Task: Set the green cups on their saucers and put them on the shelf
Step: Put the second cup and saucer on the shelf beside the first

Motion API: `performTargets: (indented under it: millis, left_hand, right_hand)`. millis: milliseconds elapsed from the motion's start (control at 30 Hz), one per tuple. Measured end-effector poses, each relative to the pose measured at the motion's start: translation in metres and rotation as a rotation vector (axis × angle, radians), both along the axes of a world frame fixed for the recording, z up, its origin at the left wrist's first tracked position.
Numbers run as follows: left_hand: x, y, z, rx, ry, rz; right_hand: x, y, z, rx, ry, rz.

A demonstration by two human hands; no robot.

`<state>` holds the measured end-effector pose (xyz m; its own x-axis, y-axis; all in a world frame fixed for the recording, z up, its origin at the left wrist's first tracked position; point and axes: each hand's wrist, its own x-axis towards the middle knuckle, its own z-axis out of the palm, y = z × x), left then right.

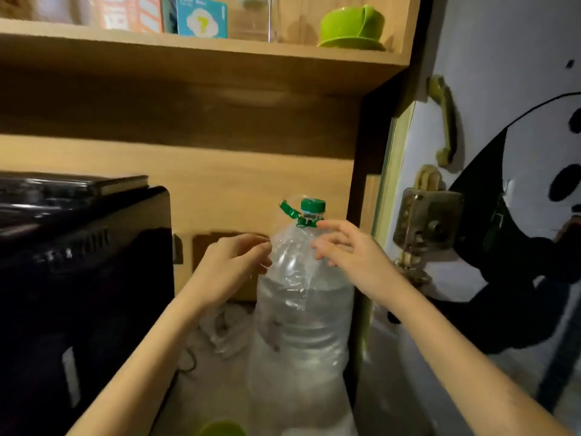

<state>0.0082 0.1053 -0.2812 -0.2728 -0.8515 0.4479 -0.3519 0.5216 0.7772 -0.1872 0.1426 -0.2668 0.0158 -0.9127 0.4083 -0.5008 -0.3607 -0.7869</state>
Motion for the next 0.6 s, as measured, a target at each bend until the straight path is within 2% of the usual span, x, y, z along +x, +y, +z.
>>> performTargets:
  millis: [233,367,600]
  left_hand:
    - [0.036,0.019,-0.11,0.331,0.092,0.094]
    - [0.054,0.019,-0.172,0.505,0.118,0.174]
    - [0.089,0.02,-0.283,0.83,0.165,0.506]
  right_hand:
    - [0.031,0.0,-0.112,0.271,-0.119,0.03]
    - [0.043,-0.002,-0.183,0.44,-0.125,0.012]
    - [0.065,-0.003,-0.297,0.679,-0.118,-0.064]
